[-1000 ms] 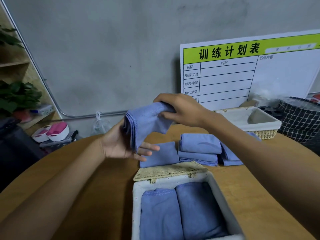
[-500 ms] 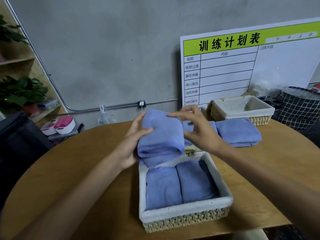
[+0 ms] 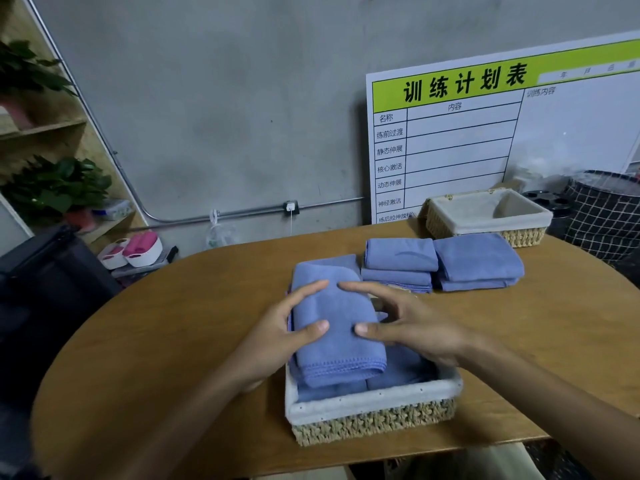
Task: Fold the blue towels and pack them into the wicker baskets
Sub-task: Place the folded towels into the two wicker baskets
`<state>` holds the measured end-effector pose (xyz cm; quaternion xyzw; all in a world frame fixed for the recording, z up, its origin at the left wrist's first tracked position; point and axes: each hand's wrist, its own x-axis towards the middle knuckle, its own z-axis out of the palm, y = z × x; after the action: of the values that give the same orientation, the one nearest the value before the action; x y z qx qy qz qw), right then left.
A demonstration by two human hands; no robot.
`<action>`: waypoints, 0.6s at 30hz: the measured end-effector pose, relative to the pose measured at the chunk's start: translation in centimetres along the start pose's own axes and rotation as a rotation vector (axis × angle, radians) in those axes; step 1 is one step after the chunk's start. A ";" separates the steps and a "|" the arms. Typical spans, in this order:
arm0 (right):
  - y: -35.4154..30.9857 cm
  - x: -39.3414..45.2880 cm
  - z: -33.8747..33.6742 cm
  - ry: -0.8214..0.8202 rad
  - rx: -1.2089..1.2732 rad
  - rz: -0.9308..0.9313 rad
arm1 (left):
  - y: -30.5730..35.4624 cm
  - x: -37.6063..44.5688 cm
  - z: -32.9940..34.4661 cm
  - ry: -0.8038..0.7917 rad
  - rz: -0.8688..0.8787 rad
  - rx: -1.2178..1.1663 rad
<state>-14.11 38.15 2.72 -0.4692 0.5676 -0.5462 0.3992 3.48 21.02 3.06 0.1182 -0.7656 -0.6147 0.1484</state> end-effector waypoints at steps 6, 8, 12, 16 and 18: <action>1.8 -0.4 0.2 0.038 -0.274 0.017 | -2.0 0.1 -0.5 0.052 0.010 0.684; 2.6 -0.3 0.3 0.056 -0.439 0.000 | -2.5 0.2 -0.2 0.045 0.060 0.792; 3.2 0.1 0.3 0.032 -0.462 -0.008 | -2.2 0.5 -0.3 0.019 0.080 0.827; 3.2 0.5 0.4 -0.027 -0.269 0.045 | -0.9 0.7 -0.8 -0.029 0.020 0.894; 3.7 0.7 0.4 -0.054 -0.339 0.053 | -0.6 0.5 -0.7 -0.088 -0.019 0.952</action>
<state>-14.21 37.26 -0.96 -0.5291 0.6529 -0.4191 0.3435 3.24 20.05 2.61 0.1540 -0.9665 -0.2014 0.0396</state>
